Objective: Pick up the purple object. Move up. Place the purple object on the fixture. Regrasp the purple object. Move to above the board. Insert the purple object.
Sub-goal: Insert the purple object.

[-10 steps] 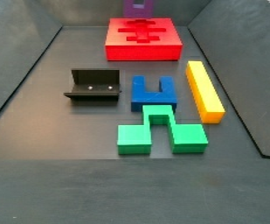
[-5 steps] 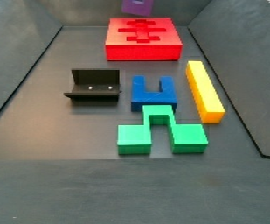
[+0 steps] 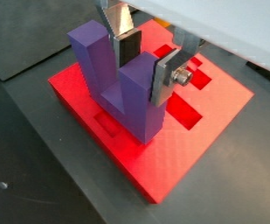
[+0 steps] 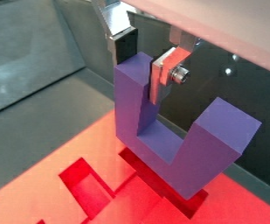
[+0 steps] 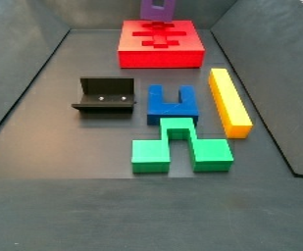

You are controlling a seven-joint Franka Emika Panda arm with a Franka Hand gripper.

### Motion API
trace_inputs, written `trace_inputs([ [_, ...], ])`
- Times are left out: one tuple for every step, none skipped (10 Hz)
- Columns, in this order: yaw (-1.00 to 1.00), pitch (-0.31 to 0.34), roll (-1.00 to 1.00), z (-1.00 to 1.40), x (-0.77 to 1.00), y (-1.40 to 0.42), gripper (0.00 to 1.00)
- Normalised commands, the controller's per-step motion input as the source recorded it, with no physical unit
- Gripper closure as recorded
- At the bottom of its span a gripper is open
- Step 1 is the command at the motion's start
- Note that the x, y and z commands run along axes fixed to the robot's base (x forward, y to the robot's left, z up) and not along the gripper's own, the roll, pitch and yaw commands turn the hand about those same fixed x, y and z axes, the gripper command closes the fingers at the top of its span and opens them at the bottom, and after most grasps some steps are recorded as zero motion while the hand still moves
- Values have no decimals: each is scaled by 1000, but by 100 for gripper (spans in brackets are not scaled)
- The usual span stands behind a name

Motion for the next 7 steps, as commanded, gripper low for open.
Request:
trace_inputs([
  [-211, 164, 69, -160, 9, -60, 100],
  [-166, 171, 101, -117, 97, -69, 100],
  [-80, 177, 107, -63, 229, -20, 100],
  [0, 171, 60, -37, 249, 0, 100],
  [0, 121, 0, -91, 60, 91, 100],
  [17, 81, 0, -160, 0, 154, 100],
  [6, 74, 0, -171, 0, 120, 100],
])
